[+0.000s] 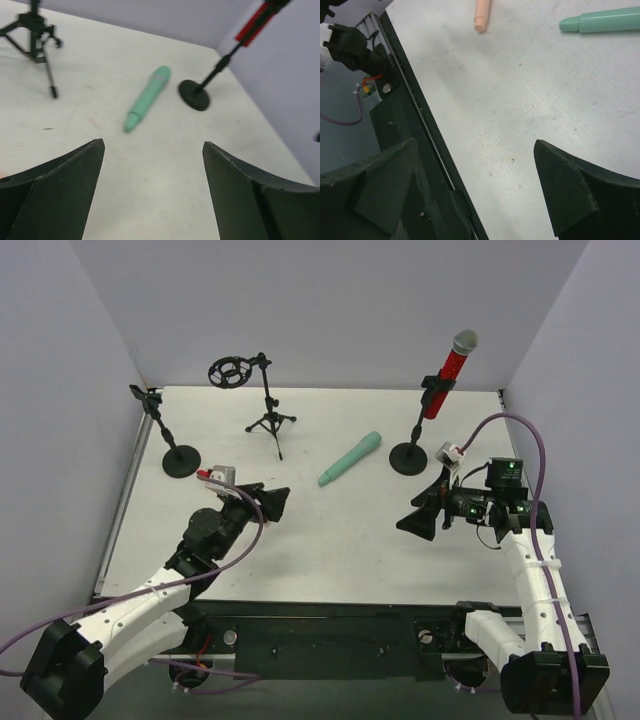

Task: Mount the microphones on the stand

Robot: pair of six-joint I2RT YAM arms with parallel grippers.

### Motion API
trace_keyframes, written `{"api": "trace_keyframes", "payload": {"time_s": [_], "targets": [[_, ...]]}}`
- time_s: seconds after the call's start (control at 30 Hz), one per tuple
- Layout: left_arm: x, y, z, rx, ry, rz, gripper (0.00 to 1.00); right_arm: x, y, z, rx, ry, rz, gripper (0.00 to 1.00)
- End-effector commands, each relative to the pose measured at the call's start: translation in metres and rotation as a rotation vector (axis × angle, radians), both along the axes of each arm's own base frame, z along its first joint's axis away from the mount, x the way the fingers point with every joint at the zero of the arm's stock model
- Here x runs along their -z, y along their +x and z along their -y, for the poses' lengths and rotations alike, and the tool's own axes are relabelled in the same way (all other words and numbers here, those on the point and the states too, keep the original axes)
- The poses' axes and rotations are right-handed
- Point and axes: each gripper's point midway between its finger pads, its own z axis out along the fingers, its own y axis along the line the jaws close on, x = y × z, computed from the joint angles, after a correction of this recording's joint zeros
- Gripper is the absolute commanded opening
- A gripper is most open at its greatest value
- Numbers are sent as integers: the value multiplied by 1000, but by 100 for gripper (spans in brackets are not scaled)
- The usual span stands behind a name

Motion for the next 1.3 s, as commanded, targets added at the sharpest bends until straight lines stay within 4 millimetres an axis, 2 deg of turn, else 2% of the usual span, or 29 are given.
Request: {"api": "trace_keyframes", "payload": {"time_s": [0.0,0.1,0.23,0.3,0.43,0.6,0.73,0.87,0.97,1.0,1.03,1.2,1.27], "targets": [[-28,49,-66,-337,97,204,91,16,-10,10,-61,-49,130,96],[-27,80,-80,-369,174,208,91,21,-5,14,-52,-81,128,96],[-33,115,-80,-366,210,259,91,22,-9,16,-82,-123,139,95],[-27,134,-73,-351,250,278,91,23,-11,16,-95,-136,140,95],[-46,155,-57,-297,276,399,91,28,-14,17,-115,-161,135,95],[-56,171,-37,-219,308,462,89,30,-17,18,-144,-174,133,95],[-47,180,-26,-174,320,450,89,32,-21,18,-167,-174,130,95],[-37,198,-23,-182,372,453,89,33,-25,16,-188,-157,129,95],[-30,220,-21,-203,443,469,89,33,-26,16,-194,-156,127,95],[-22,227,-23,-217,458,455,89,33,-25,16,-196,-158,127,95],[-25,234,-26,-247,475,464,89,34,-26,16,-197,-161,125,95],[-14,269,-36,-346,557,443,88,36,-27,17,-207,-165,117,95],[-18,279,-38,-376,562,447,88,36,-27,18,-210,-166,113,95]]}}
